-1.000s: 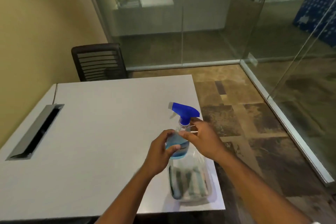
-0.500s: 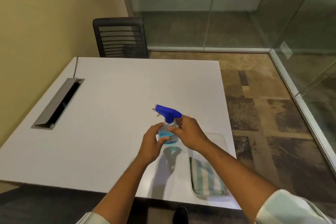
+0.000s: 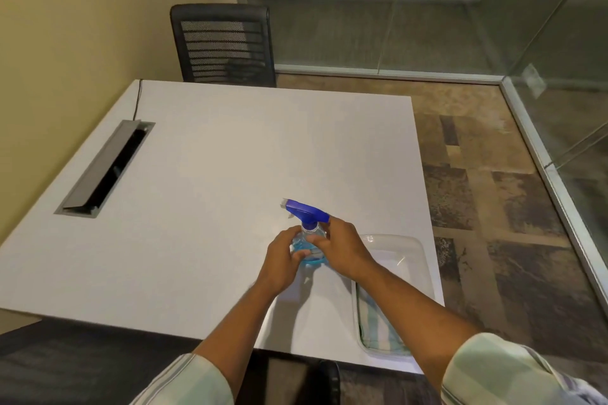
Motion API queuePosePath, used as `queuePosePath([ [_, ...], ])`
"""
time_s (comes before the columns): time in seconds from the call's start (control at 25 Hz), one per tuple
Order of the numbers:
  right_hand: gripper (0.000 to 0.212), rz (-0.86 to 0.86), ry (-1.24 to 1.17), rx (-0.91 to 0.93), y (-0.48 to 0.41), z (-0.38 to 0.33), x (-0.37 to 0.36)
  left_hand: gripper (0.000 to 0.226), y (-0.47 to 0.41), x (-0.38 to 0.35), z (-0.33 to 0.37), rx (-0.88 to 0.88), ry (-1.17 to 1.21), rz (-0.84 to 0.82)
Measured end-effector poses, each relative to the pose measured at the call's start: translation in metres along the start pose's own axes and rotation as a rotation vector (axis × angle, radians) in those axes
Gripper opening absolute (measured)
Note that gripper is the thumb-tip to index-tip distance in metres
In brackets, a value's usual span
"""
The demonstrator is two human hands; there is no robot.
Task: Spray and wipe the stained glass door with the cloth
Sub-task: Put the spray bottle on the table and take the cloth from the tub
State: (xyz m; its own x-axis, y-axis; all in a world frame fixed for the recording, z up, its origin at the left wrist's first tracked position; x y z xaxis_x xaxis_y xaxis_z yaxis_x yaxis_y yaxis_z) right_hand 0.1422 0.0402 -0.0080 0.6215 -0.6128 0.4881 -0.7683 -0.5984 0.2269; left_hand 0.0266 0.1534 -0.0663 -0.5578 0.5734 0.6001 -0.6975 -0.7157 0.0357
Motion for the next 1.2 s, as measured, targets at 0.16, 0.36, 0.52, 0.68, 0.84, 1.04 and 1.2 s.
queuePosePath([
  [0.16, 0.039, -0.005, -0.027, -0.033, 0.0, 0.0, -0.003, 0.043, -0.001, 0.0, -0.003, 0.035, 0.006, -0.013],
  [0.36, 0.051, 0.112, 0.054, -0.012, 0.012, 0.009, 0.02, 0.069, 0.015, 0.002, 0.006, 0.213, 0.068, 0.043],
  [0.52, 0.025, 0.304, 0.064, -0.032, 0.032, 0.039, 0.065, 0.039, 0.046, -0.004, 0.011, 0.359, 0.082, 0.254],
  [0.68, 0.021, 0.301, 0.19, -0.094, 0.048, 0.08, 0.096, 0.014, 0.069, -0.038, 0.031, 0.242, 0.067, 0.061],
  [0.84, 0.035, 0.046, 0.553, -0.103, 0.063, 0.124, 0.09, 0.048, 0.08, -0.076, 0.059, 0.121, 0.022, -0.206],
  [1.04, 0.051, -0.025, 0.889, 0.111, 0.071, 0.154, 0.078, 0.043, 0.083, -0.091, 0.067, -0.01, 0.05, -0.3],
  [1.2, 0.047, -0.068, 1.151, 0.24, 0.069, 0.166, 0.078, 0.04, 0.082, -0.096, 0.068, -0.044, 0.026, -0.334],
])
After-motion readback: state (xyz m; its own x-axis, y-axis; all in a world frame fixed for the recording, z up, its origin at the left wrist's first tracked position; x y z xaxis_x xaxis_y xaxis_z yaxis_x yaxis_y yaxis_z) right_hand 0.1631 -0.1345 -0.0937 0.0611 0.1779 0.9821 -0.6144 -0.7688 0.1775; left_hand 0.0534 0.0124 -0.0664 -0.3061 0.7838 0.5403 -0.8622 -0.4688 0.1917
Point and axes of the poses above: each hand's wrist, its own y-axis away from the middle knuckle, its own x-axis out of the back of the hand, z = x × y, the point moved 4 cm from there along -y, towards the middle knuckle, and after that the axes turned 12 degrees about z, right-handed, at the moved point
